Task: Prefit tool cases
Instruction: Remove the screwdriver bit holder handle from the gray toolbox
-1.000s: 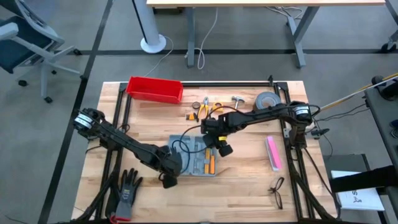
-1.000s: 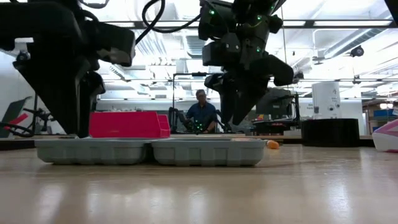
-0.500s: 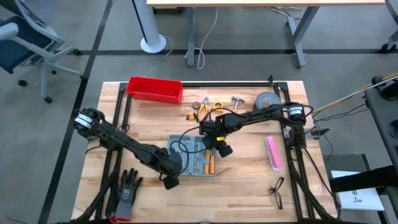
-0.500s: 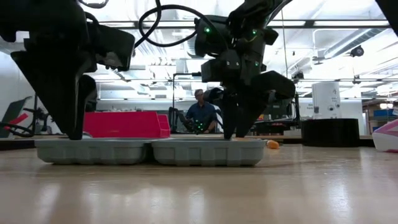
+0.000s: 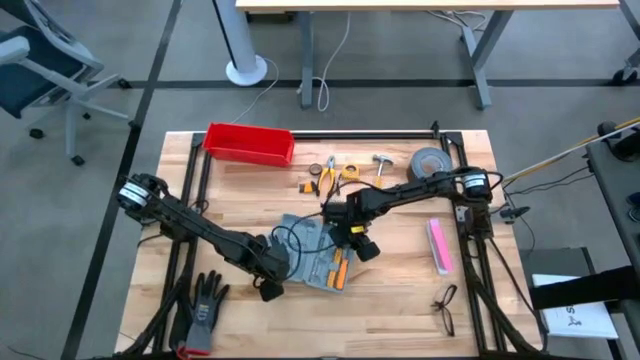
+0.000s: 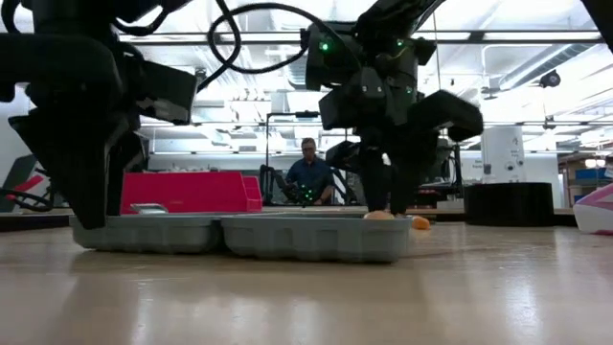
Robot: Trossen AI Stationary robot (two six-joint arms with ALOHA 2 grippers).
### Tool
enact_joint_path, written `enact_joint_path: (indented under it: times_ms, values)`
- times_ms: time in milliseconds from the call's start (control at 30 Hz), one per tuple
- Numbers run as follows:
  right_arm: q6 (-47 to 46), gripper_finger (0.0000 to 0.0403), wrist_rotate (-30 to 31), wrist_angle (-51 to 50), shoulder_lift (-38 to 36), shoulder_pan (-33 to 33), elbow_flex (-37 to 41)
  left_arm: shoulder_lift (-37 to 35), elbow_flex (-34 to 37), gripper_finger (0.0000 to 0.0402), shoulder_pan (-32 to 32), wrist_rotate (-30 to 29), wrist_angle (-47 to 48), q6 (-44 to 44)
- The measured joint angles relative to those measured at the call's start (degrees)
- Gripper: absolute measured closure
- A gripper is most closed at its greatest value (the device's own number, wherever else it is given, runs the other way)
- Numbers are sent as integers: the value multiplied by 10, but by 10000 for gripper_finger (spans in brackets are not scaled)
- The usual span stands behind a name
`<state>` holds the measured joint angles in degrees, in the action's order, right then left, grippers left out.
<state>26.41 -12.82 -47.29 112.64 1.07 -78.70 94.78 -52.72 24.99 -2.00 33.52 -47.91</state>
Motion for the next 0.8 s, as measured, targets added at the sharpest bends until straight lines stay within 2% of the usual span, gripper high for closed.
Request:
enact_joint_path:
  times_ms: [367, 667, 800]
  values:
    - [-59, 290, -22, -8, 1, 82, -10, -1, 2, 182, 0, -3, 7, 51]
    - [-65, 298, -25, -7, 2, 83, -17, -1, 4, 186, 0, -12, 9, 54]
    - [-64, 291, -22, -26, 2, 83, -49, -1, 4, 190, 0, -14, 5, 54]
